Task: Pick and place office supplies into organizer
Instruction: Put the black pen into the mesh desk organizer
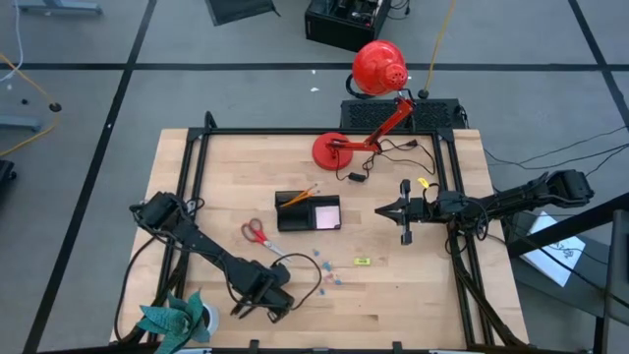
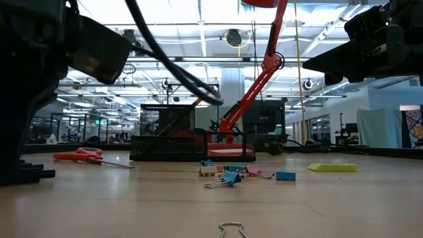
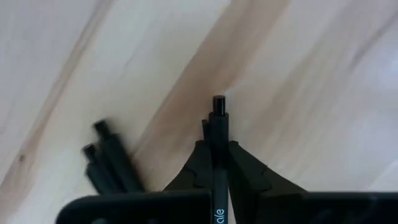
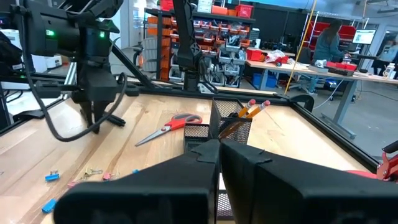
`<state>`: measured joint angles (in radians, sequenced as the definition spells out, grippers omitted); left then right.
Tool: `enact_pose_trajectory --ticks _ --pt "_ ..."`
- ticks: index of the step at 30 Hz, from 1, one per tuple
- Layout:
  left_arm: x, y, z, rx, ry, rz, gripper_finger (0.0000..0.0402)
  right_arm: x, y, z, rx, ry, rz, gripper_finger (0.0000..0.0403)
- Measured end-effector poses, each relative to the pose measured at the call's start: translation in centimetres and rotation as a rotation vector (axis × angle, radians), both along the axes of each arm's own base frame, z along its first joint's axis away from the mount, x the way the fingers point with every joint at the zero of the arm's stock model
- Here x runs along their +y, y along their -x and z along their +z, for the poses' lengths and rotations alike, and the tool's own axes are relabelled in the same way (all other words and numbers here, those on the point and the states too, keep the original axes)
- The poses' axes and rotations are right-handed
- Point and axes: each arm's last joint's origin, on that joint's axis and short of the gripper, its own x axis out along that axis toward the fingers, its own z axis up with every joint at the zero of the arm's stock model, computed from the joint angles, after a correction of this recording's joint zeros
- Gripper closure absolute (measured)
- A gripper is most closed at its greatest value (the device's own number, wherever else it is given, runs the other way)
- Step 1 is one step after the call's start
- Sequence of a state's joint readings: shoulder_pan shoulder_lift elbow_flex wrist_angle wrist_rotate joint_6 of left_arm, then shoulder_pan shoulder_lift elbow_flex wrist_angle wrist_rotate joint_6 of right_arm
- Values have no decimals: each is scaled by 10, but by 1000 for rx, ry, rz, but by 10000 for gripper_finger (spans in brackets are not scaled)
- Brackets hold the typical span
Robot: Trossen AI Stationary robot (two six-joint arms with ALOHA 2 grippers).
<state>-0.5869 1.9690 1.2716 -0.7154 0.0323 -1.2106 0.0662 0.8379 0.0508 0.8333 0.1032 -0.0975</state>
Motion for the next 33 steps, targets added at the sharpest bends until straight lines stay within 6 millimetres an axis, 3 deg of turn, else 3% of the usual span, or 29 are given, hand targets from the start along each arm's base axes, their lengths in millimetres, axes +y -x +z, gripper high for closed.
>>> enact_pose_trajectory --ticks 5,10,16,21,27,33 --pt "-8 -15 11 -145 -46 -153 375 0 0 0 0 0 0 394" --pt "-7 -31 34 -303 -153 -271 391 0 0 0 -2 0 0 394" --pt "-5 -45 64 -507 -380 -442 401 0 0 0 0 0 0 394" --pt "3 -49 75 -538 -364 -452 401 0 0 0 0 -6 0 394" --pt "8 -46 72 -448 -230 -402 391 0 0 -1 11 -3 0 394" --pt "10 -45 70 -439 -240 -373 378 0 0 -1 12 -3 0 394"
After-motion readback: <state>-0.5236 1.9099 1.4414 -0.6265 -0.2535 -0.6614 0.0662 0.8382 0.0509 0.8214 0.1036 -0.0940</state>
